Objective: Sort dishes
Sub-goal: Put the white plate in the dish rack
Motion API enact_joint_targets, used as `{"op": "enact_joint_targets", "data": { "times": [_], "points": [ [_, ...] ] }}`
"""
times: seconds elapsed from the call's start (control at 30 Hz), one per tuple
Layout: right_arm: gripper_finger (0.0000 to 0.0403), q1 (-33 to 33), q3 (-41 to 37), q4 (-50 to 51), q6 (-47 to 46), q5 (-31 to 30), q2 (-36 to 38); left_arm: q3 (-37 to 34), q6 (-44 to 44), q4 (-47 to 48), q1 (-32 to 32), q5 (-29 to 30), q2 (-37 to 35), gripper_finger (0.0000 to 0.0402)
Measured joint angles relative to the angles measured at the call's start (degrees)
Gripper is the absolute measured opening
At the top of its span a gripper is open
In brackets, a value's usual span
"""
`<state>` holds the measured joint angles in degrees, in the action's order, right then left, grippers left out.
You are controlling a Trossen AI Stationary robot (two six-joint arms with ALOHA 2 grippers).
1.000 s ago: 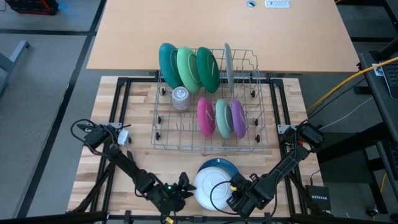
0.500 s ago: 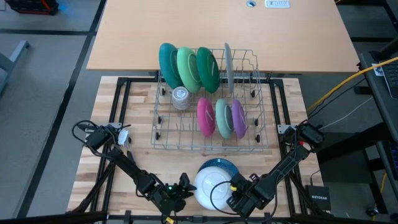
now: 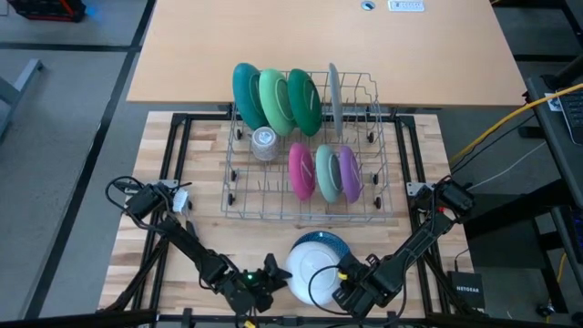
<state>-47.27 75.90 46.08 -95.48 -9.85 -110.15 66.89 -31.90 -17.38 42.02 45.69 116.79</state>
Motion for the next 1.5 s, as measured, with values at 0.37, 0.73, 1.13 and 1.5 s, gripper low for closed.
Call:
{"op": "enact_joint_targets", "data": {
  "times": [0.37,0.73,1.13,1.5],
  "points": [
    [0.0144,0.0,0.0,-0.2,0.0,0.1,0.0,0.0,-2.8,-1.7,0.8,0.3,-0.5,0.0159],
    [0.0144,0.1,0.0,-0.4,0.0,-0.1,0.0,0.0,-5.7,-1.8,0.7,0.2,-0.7,0.0159],
    [0.0144,0.0,0.0,-0.5,0.0,0.3,0.0,0.0,-3.0,-1.5,2.2,0.2,-0.7,0.0159],
    [0.0144,0.0,0.0,-0.6,0.0,0.3,0.0,0.0,-2.1,2.0,1.7,-1.2,-0.7,0.0159]
  ]
}}
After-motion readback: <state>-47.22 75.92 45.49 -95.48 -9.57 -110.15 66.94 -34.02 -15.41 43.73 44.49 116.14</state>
